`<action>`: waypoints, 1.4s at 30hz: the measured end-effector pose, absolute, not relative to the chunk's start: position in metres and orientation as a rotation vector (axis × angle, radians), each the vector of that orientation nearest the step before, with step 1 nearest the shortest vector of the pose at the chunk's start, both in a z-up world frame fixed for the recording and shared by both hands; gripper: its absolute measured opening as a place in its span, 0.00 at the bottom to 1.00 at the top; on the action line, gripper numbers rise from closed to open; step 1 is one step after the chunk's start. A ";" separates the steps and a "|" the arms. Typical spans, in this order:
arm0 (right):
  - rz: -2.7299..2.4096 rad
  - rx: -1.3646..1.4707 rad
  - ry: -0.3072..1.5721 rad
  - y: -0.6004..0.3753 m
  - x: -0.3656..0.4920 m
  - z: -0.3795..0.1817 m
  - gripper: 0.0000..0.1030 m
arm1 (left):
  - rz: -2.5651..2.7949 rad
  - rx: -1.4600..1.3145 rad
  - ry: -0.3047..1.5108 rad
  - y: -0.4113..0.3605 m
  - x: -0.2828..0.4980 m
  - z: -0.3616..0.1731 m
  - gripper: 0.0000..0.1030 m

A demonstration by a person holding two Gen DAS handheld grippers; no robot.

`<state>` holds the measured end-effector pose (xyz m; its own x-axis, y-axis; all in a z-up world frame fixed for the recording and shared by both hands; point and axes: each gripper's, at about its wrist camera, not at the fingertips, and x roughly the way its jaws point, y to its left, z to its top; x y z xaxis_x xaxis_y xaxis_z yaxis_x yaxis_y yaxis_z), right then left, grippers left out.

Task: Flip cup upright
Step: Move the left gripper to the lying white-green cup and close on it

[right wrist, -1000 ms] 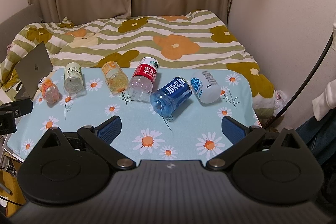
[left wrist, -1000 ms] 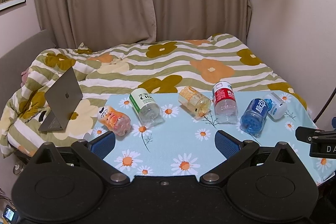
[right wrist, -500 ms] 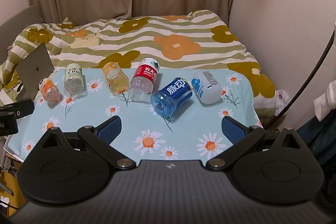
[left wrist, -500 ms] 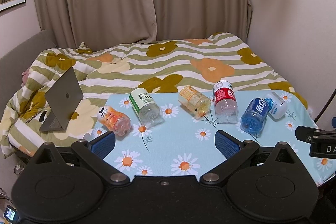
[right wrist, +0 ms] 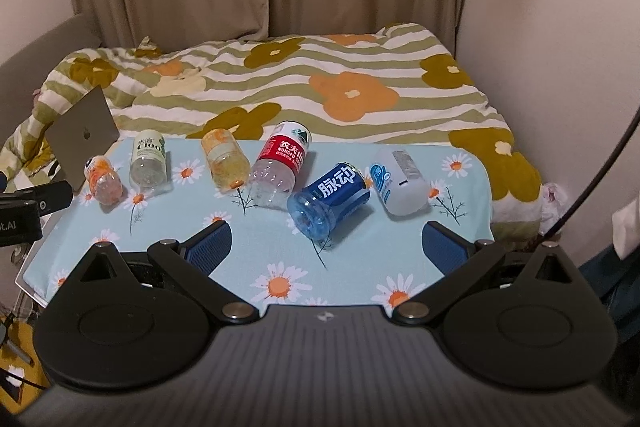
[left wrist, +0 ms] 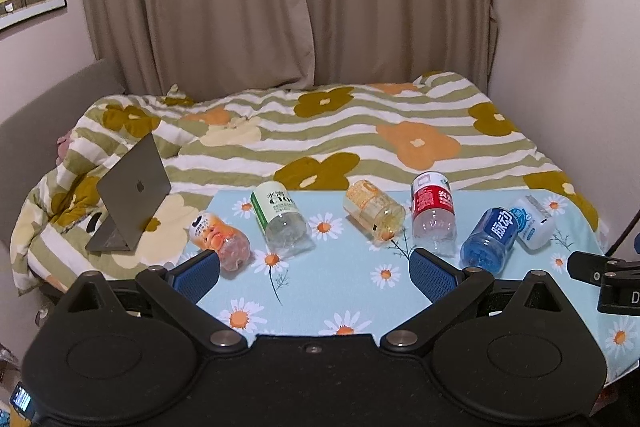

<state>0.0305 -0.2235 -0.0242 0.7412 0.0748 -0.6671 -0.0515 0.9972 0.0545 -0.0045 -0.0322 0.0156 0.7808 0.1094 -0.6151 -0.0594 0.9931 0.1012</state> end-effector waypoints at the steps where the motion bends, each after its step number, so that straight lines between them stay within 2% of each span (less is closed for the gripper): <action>1: 0.080 0.029 0.727 -0.225 0.033 -0.024 1.00 | 0.096 0.075 0.674 -0.033 -0.002 0.016 1.00; 13: 0.050 -0.009 0.736 -0.225 0.077 -0.042 1.00 | 0.109 0.068 0.788 -0.010 0.085 0.003 1.00; 31: -0.149 0.154 1.062 -0.215 0.152 -0.103 1.00 | 0.066 0.050 1.078 0.045 0.244 -0.077 1.00; 42: -0.157 0.230 1.177 -0.206 0.168 -0.123 1.00 | 0.064 -0.074 1.227 0.062 0.284 -0.121 0.99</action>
